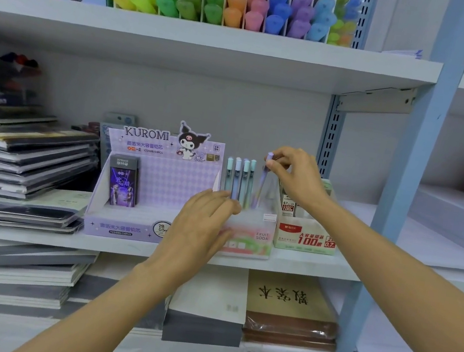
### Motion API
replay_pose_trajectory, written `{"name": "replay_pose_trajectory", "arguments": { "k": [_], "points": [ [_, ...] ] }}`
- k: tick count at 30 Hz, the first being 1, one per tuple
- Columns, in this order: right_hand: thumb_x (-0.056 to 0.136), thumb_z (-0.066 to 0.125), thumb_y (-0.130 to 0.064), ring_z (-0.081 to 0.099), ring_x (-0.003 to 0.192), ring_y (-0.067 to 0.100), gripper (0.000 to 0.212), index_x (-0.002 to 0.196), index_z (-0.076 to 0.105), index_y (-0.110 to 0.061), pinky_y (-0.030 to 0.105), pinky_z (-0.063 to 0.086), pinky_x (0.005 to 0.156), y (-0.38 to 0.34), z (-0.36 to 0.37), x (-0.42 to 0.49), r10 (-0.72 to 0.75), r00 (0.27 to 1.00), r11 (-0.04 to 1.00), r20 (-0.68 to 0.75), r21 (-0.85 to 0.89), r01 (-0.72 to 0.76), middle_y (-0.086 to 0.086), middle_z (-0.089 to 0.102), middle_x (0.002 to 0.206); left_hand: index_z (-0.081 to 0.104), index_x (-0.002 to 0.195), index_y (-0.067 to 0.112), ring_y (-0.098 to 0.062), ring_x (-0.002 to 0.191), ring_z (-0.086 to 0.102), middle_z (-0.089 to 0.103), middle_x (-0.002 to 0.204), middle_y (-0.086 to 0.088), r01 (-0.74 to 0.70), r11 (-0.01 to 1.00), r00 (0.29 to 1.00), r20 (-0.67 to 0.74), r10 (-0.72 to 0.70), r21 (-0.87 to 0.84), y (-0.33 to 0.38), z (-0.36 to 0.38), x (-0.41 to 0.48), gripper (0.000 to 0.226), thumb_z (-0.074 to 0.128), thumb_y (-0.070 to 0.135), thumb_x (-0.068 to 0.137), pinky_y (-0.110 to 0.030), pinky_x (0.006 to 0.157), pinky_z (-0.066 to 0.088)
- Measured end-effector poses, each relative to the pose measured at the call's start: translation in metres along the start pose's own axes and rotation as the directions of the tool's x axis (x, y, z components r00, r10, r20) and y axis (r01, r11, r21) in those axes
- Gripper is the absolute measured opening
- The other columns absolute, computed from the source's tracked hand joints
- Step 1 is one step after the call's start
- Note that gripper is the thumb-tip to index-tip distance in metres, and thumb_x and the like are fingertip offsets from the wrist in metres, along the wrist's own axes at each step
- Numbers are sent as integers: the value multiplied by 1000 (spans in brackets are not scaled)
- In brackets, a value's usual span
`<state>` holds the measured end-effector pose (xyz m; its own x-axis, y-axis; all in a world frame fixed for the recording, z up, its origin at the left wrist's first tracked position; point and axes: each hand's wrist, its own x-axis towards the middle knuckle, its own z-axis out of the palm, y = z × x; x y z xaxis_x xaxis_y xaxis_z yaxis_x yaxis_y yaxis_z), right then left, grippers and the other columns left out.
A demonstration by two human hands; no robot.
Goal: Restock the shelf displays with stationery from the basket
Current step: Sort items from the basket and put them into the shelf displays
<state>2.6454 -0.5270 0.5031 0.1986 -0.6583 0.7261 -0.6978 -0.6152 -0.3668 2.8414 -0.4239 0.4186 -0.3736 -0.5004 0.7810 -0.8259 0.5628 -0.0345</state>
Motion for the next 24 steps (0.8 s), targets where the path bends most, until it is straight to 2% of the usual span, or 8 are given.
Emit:
{"name": "replay_pose_trajectory", "arguments": {
  "k": [2,5,7,9,13,18,24],
  "points": [
    [95,59,-24,67,89,15,22,106,68,-8,34,54,80,0,-2,2,2,1000,1000,31,-4,-1,4,74,93,63,110,7,-28,121,56,65,116,-8,-1,1000,1000,-1,1,2,1,0,0,37,79,6,76,-39,105,39],
    [95,59,-23,67,87,14,19,105,67,-9,25,50,72,0,-5,2,1,999,1000,50,8,-2,3,74,91,63,109,7,-29,121,56,66,117,-8,0,1000,1000,-4,0,3,2,0,0,39,81,5,75,-40,101,42],
    [95,60,-22,65,78,12,17,109,62,-13,21,46,67,-1,-3,1,-3,999,999,53,50,0,2,74,86,63,108,7,-29,121,57,66,115,-7,2,1000,1000,-12,-2,0,3,-1,-1,39,81,4,74,-40,100,44],
    [94,60,-21,58,67,10,19,112,54,-21,23,45,64,-2,0,2,-1,999,996,50,89,-3,-2,73,79,64,107,6,-29,120,57,67,113,-7,2,1000,1000,-16,-2,0,4,-1,0,38,81,3,73,-39,99,45],
    [92,63,-25,47,93,8,9,101,62,-24,29,41,76,1,8,7,-2,1000,1000,-26,9,2,-7,67,94,64,108,7,-28,121,57,66,114,-7,3,1000,1000,-16,-2,20,6,-1,0,37,80,4,74,-38,99,44],
    [91,64,-29,45,106,10,10,92,69,-21,31,42,79,9,11,11,44,996,993,-79,-109,-52,-5,65,99,64,107,6,-29,119,58,67,112,-7,0,1000,1000,-18,0,31,5,0,1,38,81,4,73,-40,97,47],
    [84,72,-33,50,88,11,16,88,71,-17,25,37,74,11,14,22,57,998,997,37,-58,-55,0,57,96,63,108,5,-29,119,58,67,112,-7,5,1000,1000,-22,-5,28,5,5,1,39,80,3,73,-38,98,45]
  ]
}}
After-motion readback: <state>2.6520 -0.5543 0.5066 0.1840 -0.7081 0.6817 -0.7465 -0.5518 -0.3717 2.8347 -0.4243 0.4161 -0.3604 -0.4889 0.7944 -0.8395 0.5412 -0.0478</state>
